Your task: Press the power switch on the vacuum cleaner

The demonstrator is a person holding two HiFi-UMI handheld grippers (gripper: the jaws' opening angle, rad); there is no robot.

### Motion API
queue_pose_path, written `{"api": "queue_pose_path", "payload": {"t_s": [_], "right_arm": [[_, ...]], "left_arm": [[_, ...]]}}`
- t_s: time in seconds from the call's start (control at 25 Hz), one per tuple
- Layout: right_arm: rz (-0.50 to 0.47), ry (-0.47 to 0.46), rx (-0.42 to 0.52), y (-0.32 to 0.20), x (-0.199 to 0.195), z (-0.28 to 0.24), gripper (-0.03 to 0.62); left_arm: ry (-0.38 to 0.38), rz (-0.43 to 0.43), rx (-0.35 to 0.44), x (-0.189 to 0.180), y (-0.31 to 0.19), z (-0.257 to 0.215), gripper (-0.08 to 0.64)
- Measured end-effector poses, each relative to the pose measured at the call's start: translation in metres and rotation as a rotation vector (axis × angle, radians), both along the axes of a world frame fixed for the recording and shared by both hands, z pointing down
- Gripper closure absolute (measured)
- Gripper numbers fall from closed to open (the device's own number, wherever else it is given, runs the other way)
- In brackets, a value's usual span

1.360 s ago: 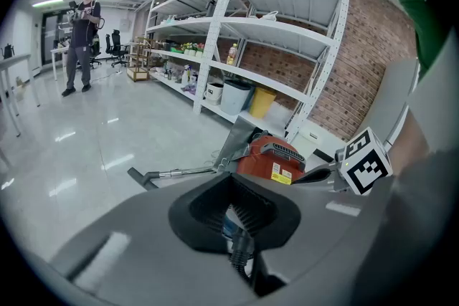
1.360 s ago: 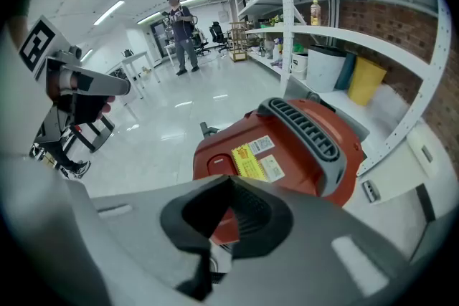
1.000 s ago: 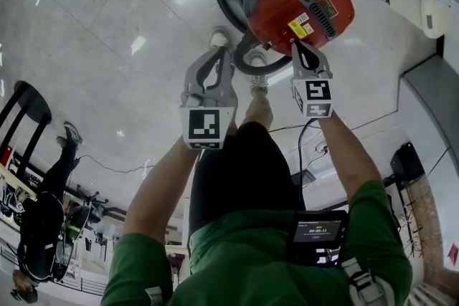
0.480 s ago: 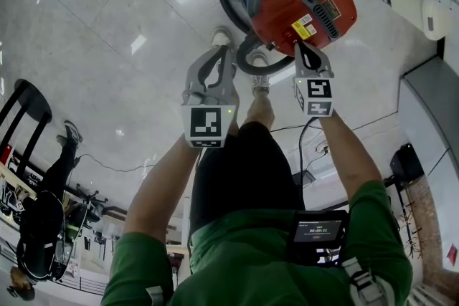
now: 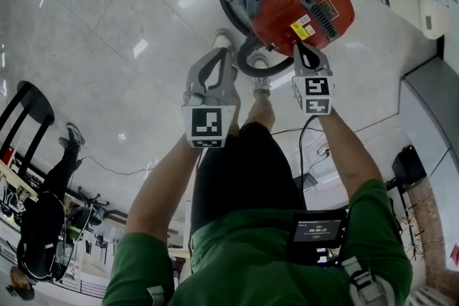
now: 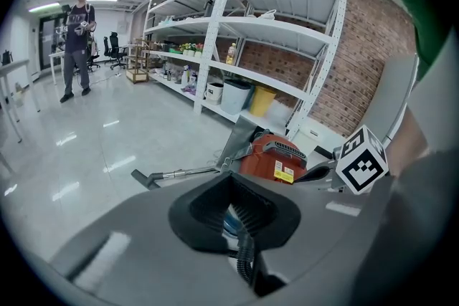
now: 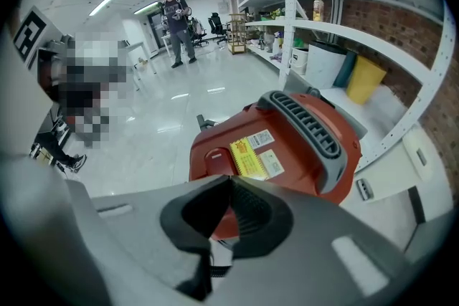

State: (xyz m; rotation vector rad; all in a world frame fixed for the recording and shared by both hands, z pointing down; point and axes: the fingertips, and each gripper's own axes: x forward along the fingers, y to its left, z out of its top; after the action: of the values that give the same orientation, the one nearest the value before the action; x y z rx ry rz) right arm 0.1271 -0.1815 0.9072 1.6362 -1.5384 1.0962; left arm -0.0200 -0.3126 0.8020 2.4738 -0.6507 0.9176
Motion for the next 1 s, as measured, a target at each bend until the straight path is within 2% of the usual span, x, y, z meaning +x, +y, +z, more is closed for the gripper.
{"api": "queue_pose_path", "payload": {"t_s": [0.24, 0.48, 0.76, 1.0], "right_arm": [[-0.007, 0.027, 0.046, -0.01, 0.007, -0.026, 0.586], [-0.021, 0.054, 0.113, -0.021, 0.018, -0.074, 0.584], [-0.041, 0.069, 0.22, -0.029, 0.02, -0.15, 0.577], [-0.037, 0.079, 0.31, -0.027, 0.026, -0.225, 0.568]], "left_arm": [[0.008, 0.017, 0.025, 0.004, 0.002, -0.016, 0.552], [0.036, 0.023, 0.072, 0.014, 0.001, -0.054, 0.552], [0.074, 0.041, 0.13, 0.02, 0.008, -0.106, 0.552], [0.099, 0.018, 0.175, 0.02, 0.014, -0.156, 0.552]]}}
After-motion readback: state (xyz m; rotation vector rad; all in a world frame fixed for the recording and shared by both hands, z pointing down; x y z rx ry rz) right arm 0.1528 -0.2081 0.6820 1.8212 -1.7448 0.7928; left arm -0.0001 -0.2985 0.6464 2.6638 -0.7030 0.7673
